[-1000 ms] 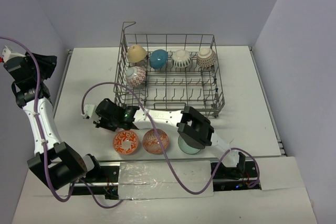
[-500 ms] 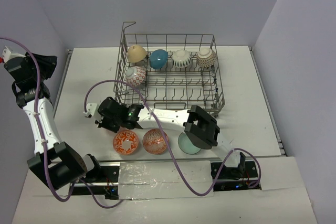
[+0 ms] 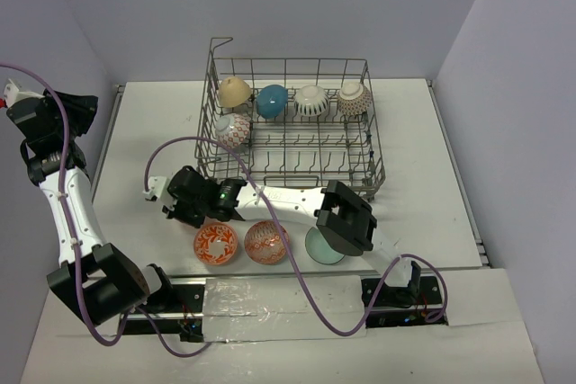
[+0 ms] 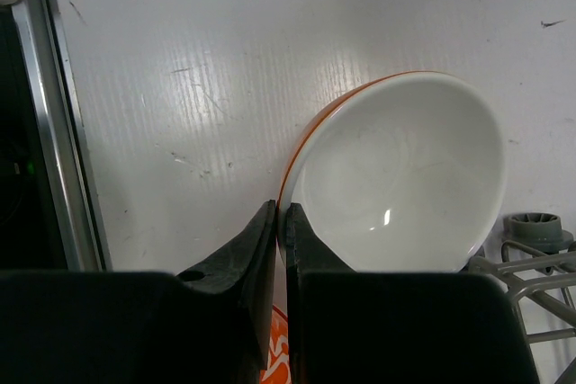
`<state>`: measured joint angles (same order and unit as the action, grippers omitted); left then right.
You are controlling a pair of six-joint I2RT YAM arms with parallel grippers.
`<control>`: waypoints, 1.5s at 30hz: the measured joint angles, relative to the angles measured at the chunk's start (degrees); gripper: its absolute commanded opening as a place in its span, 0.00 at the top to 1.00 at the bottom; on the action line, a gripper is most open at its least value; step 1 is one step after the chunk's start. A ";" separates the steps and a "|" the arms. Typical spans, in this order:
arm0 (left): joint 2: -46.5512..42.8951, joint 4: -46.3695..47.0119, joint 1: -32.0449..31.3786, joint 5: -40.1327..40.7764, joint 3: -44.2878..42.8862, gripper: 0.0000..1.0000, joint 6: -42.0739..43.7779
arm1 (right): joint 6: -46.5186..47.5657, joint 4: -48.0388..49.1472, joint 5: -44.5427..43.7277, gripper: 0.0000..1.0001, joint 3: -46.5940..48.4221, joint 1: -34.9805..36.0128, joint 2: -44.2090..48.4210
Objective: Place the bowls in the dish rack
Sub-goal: Pick up the bowl from the center of the board.
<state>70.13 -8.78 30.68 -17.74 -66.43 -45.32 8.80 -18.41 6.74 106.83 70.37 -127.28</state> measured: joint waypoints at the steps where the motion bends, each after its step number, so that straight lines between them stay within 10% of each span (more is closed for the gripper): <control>1: 0.00 0.00 0.00 0.00 0.00 0.64 0.00 | -0.09 0.00 0.17 1.00 0.00 0.00 0.00; 45: -0.02 0.00 -0.28 0.02 0.00 0.65 0.00 | -5.99 10.51 5.38 1.00 -6.51 -0.90 15.89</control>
<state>70.11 -8.78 30.39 -17.72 -66.43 -45.32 2.81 -7.90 12.12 100.31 69.47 -111.39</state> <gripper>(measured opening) 0.357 0.119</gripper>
